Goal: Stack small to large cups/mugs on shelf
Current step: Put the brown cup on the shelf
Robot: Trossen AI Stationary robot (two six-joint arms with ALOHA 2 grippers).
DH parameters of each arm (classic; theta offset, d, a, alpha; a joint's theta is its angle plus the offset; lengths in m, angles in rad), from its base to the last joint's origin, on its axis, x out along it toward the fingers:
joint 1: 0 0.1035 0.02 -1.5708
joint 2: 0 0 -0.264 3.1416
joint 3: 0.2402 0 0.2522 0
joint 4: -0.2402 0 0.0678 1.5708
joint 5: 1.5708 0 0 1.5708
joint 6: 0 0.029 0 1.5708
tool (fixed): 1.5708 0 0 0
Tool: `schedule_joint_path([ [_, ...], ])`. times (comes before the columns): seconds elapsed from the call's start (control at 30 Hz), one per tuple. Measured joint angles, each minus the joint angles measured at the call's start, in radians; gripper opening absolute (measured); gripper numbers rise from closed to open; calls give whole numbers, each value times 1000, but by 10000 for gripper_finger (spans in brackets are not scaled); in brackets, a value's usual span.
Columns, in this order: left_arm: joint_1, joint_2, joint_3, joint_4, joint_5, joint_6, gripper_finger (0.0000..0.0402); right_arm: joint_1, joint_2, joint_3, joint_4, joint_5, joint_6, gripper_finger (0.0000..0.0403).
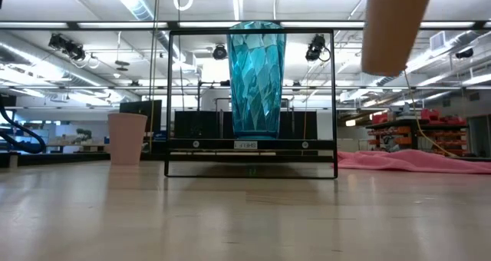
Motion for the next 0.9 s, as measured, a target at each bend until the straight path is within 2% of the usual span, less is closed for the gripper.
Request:
schedule_joint_path([
  [0.33,0,0,0,-23,-79,27,16,-332,18,97,-1,-28,-245,2],
  [0.63,36,-5,0,-31,-130,264,20,-555,151,262,16,-93,-353,2],
  [0.77,110,-32,0,-47,-89,350,20,-621,245,359,17,-113,-386,2],
  [0.9,221,-80,-1,-45,55,435,9,-681,342,454,17,-135,-444,2],
])
